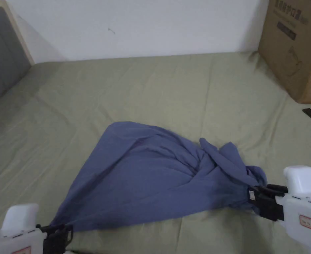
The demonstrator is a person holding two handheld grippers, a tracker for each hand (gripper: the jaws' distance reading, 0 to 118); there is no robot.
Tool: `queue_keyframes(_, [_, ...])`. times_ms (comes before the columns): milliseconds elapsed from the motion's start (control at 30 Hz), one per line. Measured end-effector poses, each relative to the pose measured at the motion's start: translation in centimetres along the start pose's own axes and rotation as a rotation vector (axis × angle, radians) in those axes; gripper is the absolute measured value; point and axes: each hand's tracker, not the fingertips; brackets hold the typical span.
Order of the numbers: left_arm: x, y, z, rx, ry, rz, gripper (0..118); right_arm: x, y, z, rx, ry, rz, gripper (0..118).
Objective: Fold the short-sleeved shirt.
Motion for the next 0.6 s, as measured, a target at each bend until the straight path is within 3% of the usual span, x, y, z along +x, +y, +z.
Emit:
queue_keyframes(33, [0.3, -0.1, -0.1, 0.038, 0.04, -0.024, 0, -0.2, -0.3, -0.2, -0.005, 0.0, -0.006, 1])
queue_keyframes(200, [-1.3, -0.1, -0.2, 0.077, 0.007, 0.055, 0, -0.7, -1.5, -1.0, -0.013, 0.008, -0.067, 0])
queue_keyframes(333, [-3.1, -0.2, -0.1, 0.088, 0.071, 0.048, 0, -1.3, -2.2, -1.2, -0.021, 0.0, -0.069, 0])
queue_keyframes(500, [-6.5, -0.2, -0.8, 0.095, 0.059, 0.145, 0, -1.5, -3.1, -1.9, -0.058, -0.007, -0.081, 0])
queue_keyframes(533, [-6.9, -0.1, -1.2, 0.09, 0.061, 0.153, 3, -1.5, -3.3, -2.0, -0.065, -0.014, -0.086, 0])
queue_keyframes(600, [-6.7, 0.1, -2.2, 0.069, 0.09, 0.161, 25, -1.4, -3.5, -2.1, -0.073, -0.013, -0.094, 0])
